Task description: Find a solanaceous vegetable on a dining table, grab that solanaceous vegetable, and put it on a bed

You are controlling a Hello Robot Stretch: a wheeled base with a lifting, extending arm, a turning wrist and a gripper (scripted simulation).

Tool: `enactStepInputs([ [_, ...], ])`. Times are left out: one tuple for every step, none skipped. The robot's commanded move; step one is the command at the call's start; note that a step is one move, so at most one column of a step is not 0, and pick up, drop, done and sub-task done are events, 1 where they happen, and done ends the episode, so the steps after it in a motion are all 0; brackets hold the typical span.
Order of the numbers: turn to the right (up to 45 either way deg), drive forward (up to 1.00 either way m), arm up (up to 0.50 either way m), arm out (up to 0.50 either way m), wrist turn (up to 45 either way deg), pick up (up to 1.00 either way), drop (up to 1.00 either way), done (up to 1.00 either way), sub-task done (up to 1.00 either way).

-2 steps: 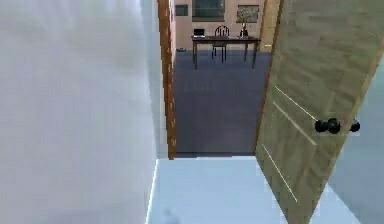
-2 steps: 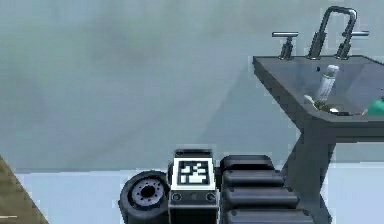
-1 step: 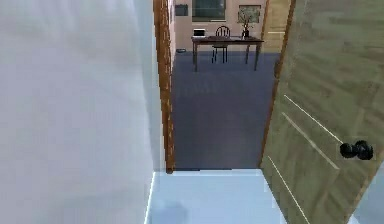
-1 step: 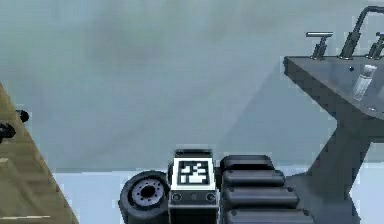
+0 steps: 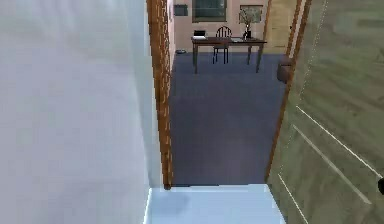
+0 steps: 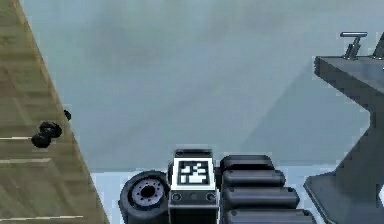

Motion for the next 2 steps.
enactStepInputs([
  [45.0,0.0,0.0,0.0,0.0,0.0,0.0,0.0,0.0],
  [42.0,0.0,0.0,0.0,0.0,0.0,0.0,0.0,0.0],
])
